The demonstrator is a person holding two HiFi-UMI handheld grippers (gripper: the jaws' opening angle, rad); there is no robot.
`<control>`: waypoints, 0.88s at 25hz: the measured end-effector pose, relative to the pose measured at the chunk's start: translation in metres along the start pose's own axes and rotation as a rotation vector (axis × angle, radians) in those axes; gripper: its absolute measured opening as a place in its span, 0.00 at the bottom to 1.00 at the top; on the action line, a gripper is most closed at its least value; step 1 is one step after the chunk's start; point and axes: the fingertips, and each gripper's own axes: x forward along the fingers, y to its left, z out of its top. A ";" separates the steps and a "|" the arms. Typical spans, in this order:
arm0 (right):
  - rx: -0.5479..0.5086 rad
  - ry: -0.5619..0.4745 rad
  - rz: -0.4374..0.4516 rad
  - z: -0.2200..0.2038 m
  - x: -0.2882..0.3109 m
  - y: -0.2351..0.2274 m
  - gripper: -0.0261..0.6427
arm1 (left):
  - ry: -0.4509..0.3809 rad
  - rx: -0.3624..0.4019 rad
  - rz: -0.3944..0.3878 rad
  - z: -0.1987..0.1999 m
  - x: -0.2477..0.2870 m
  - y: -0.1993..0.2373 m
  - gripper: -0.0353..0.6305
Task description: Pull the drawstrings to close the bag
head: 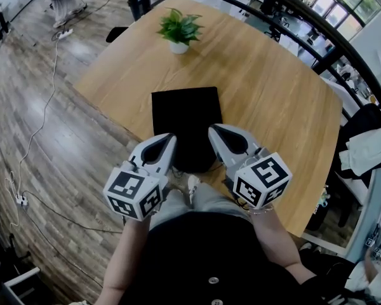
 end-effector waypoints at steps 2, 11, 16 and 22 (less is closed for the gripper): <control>-0.002 0.003 0.007 -0.001 0.000 0.001 0.04 | 0.004 -0.003 0.012 -0.002 0.000 0.001 0.07; 0.002 0.013 0.014 -0.004 -0.003 0.000 0.03 | -0.002 -0.028 0.025 -0.001 0.000 0.005 0.07; 0.002 0.018 0.023 -0.006 -0.004 0.002 0.04 | 0.010 -0.045 0.011 -0.007 0.000 0.003 0.07; 0.005 0.031 0.019 -0.010 -0.004 -0.002 0.04 | 0.011 -0.057 -0.004 -0.007 0.002 -0.001 0.07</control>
